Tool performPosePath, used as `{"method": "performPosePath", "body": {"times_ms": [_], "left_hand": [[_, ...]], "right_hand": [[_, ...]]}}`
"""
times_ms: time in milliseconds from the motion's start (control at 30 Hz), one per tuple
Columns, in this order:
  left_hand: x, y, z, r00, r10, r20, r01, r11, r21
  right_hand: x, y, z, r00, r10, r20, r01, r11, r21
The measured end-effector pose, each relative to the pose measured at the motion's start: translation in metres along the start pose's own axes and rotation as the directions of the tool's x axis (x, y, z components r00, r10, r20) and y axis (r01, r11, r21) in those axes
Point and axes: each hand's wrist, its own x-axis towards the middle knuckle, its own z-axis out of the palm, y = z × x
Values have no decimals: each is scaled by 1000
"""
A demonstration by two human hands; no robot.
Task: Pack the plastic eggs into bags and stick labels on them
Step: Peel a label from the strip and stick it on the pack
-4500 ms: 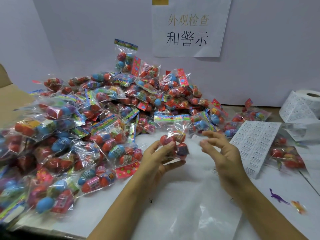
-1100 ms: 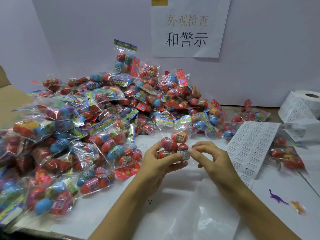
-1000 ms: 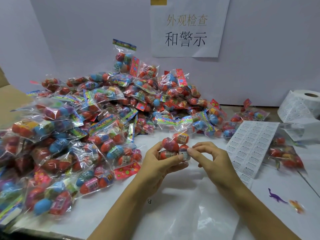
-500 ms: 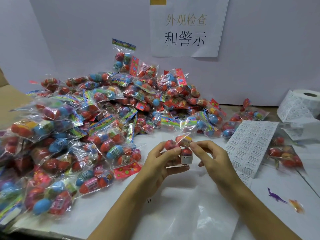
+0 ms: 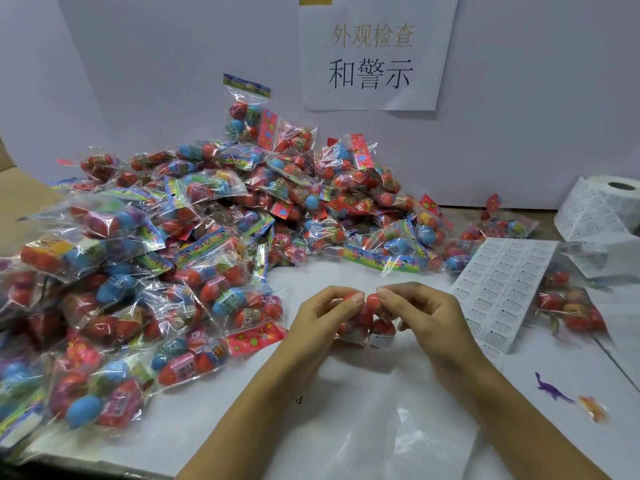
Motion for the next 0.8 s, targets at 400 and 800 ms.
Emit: {"method": "performPosePath", "body": {"times_ms": [400,800], "left_hand": [[2,2,-2,994,-101,-40,99,993,-64],[-1,-18,-4,931,95,351,-248,871,423]], "right_hand": [[2,-5,-11,991,95,99,-85,991,-105],[-29,-22,-49,969,220,110,-190,955,-229]]}}
